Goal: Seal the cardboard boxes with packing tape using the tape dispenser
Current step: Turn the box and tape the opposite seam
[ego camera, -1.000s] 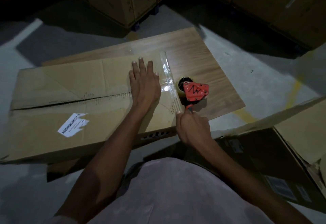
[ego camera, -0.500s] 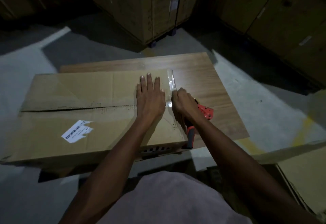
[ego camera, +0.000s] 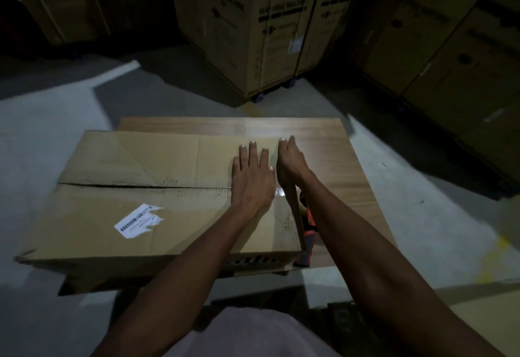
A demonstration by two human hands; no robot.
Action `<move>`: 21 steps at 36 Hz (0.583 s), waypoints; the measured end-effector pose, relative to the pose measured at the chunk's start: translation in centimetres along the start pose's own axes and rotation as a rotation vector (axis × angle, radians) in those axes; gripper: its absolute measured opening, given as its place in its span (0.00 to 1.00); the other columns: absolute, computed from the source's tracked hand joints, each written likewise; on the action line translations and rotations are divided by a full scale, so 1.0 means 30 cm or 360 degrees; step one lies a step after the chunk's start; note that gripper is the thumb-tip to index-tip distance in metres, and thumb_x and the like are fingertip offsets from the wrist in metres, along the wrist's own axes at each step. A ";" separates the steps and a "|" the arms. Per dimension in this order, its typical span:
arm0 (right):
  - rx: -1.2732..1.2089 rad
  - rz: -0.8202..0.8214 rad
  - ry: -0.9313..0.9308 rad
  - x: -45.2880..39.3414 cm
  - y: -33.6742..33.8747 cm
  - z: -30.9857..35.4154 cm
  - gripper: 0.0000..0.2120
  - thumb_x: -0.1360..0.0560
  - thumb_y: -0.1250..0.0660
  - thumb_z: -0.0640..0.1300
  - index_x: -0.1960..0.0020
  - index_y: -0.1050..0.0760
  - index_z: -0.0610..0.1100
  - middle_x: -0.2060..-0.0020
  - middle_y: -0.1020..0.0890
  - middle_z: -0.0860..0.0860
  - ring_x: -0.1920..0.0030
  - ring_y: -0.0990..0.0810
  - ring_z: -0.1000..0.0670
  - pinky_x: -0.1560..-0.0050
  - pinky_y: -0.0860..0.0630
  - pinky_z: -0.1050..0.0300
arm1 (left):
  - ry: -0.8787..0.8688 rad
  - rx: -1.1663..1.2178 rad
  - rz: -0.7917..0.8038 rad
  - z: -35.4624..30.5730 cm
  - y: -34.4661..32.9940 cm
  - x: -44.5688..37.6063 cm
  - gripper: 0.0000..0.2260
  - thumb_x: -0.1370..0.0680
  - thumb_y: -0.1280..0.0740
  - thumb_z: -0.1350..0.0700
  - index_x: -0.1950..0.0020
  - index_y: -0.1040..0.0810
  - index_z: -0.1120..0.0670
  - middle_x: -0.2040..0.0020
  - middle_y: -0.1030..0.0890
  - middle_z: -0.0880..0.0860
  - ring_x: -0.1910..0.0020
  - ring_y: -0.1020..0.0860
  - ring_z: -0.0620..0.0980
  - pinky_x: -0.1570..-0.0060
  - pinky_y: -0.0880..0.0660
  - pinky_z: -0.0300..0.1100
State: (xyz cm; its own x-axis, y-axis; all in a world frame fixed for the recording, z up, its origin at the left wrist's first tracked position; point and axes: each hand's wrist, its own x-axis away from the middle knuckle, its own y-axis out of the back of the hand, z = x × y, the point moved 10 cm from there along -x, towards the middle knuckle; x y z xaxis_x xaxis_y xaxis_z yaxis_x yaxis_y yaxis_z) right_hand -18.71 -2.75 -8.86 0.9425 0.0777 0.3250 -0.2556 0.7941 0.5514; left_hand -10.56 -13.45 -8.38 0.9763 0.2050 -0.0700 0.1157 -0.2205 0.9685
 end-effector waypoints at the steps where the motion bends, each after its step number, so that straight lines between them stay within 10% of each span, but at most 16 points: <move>1: 0.0000 0.0015 0.0012 0.014 -0.002 -0.001 0.31 0.12 0.53 0.58 0.14 0.57 0.45 0.21 0.36 0.34 0.24 0.32 0.33 0.27 0.34 0.44 | -0.0004 0.0004 0.0004 -0.001 0.004 -0.001 0.27 0.15 0.54 0.45 0.17 0.49 0.52 0.16 0.53 0.58 0.18 0.55 0.61 0.22 0.57 0.56; 8: 0.0171 0.0076 0.0112 0.223 -0.016 -0.106 0.31 0.12 0.52 0.54 0.14 0.61 0.47 0.37 0.21 0.31 0.41 0.20 0.33 0.45 0.25 0.46 | -0.0014 0.0076 0.0036 -0.010 0.028 0.014 0.26 0.14 0.51 0.47 0.17 0.48 0.52 0.16 0.53 0.58 0.18 0.55 0.60 0.21 0.53 0.57; 14: 0.0221 0.0050 0.0155 0.484 -0.003 -0.264 0.21 0.11 0.52 0.48 0.24 0.33 0.41 0.33 0.22 0.36 0.35 0.23 0.39 0.45 0.32 0.56 | -0.0046 0.0099 0.0071 -0.013 0.051 0.019 0.26 0.15 0.47 0.49 0.17 0.46 0.53 0.17 0.51 0.59 0.18 0.52 0.61 0.21 0.51 0.57; 21: -0.0211 -0.0577 -0.0111 0.761 -0.042 -0.399 0.23 0.13 0.51 0.59 0.32 0.27 0.46 0.46 0.20 0.49 0.47 0.20 0.47 0.51 0.25 0.52 | -0.0108 0.0119 0.0073 -0.020 0.054 0.025 0.26 0.14 0.48 0.49 0.17 0.46 0.55 0.17 0.52 0.61 0.18 0.53 0.63 0.21 0.52 0.57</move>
State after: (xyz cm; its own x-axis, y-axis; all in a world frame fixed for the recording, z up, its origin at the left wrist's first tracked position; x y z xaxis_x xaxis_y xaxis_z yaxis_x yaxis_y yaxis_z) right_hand 5.71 5.23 -11.32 0.9486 -0.2596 0.1810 0.1257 0.8338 0.5375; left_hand -9.74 -13.08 -6.72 0.9907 0.1285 -0.0445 0.0815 -0.2995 0.9506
